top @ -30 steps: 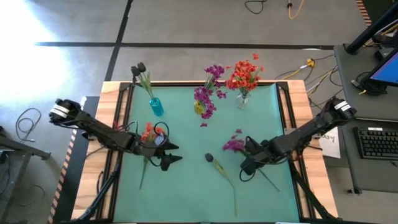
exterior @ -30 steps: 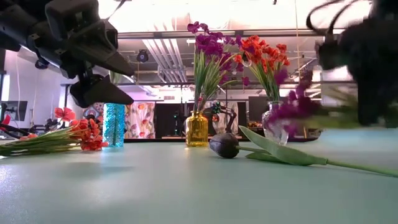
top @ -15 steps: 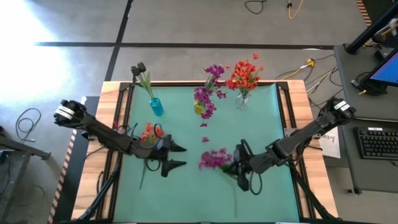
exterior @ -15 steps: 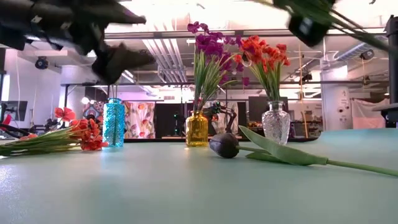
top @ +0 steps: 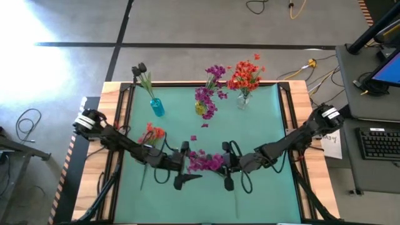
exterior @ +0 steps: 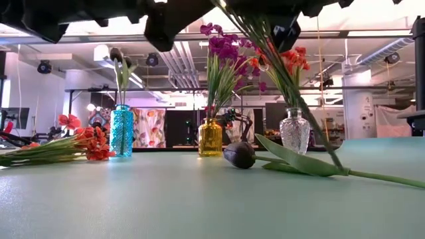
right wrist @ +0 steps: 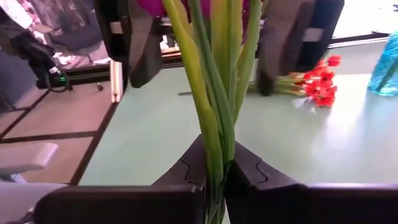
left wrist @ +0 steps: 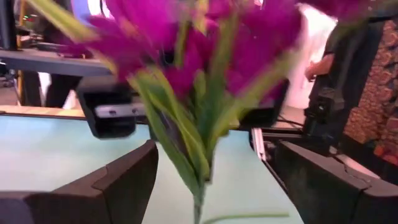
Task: Sort flowers into vase by color
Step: Put the purple flowers into the yellow vase
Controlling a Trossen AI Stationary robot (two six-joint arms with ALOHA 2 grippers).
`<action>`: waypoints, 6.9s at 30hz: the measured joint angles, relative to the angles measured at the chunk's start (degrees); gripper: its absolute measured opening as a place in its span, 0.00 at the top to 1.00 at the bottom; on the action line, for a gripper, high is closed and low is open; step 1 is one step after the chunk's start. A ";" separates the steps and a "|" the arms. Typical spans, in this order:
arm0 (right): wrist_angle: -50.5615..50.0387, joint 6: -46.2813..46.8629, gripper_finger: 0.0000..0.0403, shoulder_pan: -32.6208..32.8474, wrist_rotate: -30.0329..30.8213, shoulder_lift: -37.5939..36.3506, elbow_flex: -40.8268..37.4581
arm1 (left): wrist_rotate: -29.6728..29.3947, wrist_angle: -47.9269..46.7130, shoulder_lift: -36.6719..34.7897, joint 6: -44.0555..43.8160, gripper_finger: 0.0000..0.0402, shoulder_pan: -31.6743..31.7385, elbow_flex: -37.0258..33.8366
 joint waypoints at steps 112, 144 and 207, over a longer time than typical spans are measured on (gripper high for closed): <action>-30.15 -1.46 0.38 -14.10 0.12 -21.07 0.39 | 21.65 -54.42 -19.11 1.35 1.00 54.87 22.65; -29.97 -1.01 0.38 -14.10 0.15 -21.07 0.39 | 21.71 -53.09 -10.58 0.78 1.00 53.66 22.63; -33.02 2.02 0.33 -14.08 0.02 -21.04 0.37 | 22.91 -99.60 -20.21 6.38 0.09 53.06 37.85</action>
